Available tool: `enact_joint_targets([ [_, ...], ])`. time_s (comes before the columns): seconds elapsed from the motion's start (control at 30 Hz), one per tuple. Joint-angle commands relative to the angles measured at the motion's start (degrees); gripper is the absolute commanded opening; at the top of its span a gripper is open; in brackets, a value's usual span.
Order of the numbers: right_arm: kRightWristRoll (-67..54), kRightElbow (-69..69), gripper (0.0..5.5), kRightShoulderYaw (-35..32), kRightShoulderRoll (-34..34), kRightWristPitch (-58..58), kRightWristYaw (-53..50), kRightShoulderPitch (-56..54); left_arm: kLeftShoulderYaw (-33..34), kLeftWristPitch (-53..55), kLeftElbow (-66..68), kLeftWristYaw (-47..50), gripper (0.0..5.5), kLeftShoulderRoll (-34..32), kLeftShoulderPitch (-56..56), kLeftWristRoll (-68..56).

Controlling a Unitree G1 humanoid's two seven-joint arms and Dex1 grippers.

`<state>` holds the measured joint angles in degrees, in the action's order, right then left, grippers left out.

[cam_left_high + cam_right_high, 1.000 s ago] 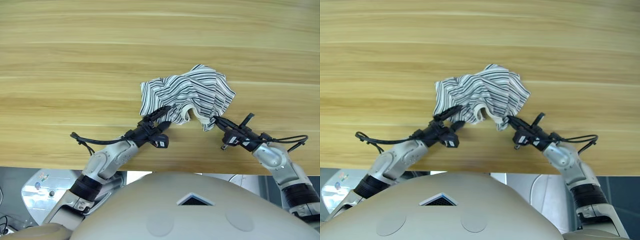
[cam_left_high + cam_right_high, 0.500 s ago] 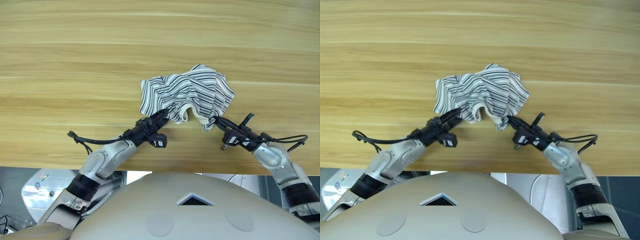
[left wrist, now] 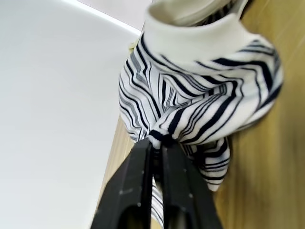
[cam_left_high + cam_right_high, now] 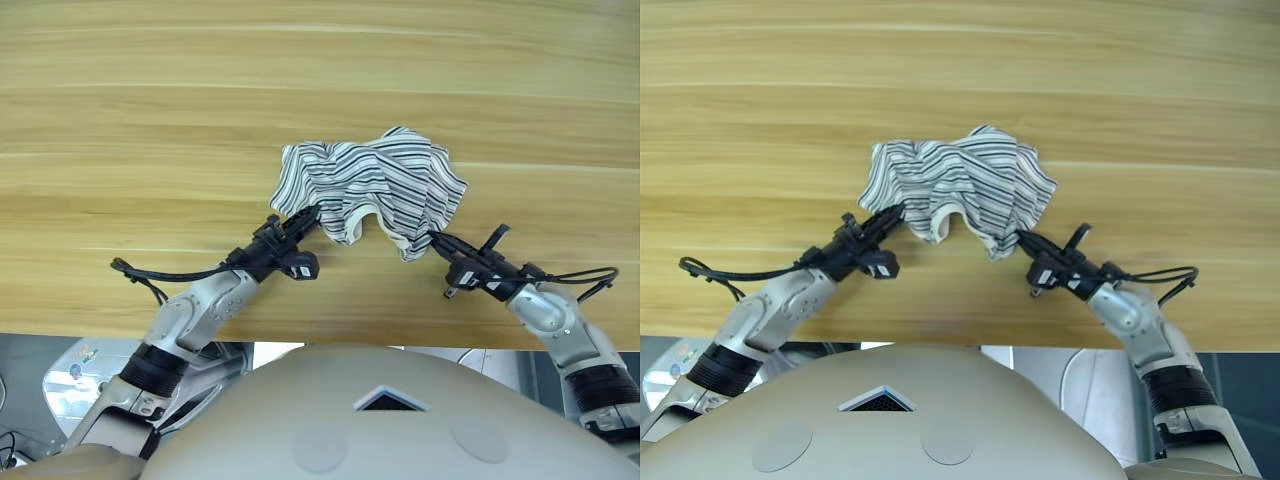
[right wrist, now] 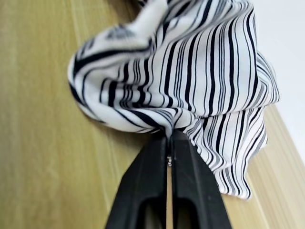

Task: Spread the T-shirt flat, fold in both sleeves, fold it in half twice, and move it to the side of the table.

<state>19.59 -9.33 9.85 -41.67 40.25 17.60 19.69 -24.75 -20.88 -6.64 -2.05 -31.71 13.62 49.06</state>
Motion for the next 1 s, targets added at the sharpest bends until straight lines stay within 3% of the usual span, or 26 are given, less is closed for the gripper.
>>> enact_joint_targets([
  [0.03, -2.7, 2.1, 0.00, -2.2, -2.0, 0.3, 1.8, -0.2, 2.6, -0.8, 3.2, -2.8, 0.02, -4.4, 2.5, -4.4],
  [0.27, -10.8, 8.6, 0.00, -1.9, -8.4, 6.1, 9.9, 6.2, 4.1, -13.5, 1.2, -10.4, 0.00, -13.1, 7.6, -19.7],
  [0.4, -22.2, 10.8, 0.00, -7.4, -13.7, 8.4, 13.6, 15.9, 8.4, -17.0, -2.3, -14.2, 0.00, -19.1, 15.7, -28.8],
  [0.57, -28.7, 15.5, 0.00, -14.7, -14.5, 9.7, 15.3, 27.7, 13.8, -18.9, -6.6, -16.2, 0.00, -21.6, 23.9, -35.8],
  [0.67, -34.8, 16.3, 0.00, -18.1, -14.2, 8.0, 16.9, 27.5, 17.7, -18.4, -5.7, -17.2, 0.00, -21.8, 26.8, -37.2],
  [0.73, -35.0, 13.1, 0.00, -14.6, -12.6, 4.0, 19.1, 15.9, 16.5, -16.7, -2.4, -20.3, 0.00, -20.2, 20.1, -40.0],
  [0.8, -33.1, 3.2, 0.00, -9.4, -6.2, -1.3, 21.1, -4.7, 14.0, -14.2, 6.7, -26.2, 0.00, -16.1, 4.7, -44.9],
  [0.87, -26.0, -17.4, 0.00, -5.7, 4.2, -7.3, 16.4, -33.1, 13.9, -9.8, 25.0, -29.6, 0.00, -5.5, -21.1, -48.6],
  [0.93, -17.0, -40.4, 0.00, -3.7, 12.8, -15.9, -1.1, -62.3, 17.7, -4.5, 48.1, -22.0, 0.00, 6.1, -50.4, -48.6],
  [1.0, -12.7, -52.9, 0.00, -4.9, 15.3, -22.5, -25.2, -83.9, 25.0, 1.9, 63.8, -4.4, 0.00, 12.6, -75.2, -51.1],
])
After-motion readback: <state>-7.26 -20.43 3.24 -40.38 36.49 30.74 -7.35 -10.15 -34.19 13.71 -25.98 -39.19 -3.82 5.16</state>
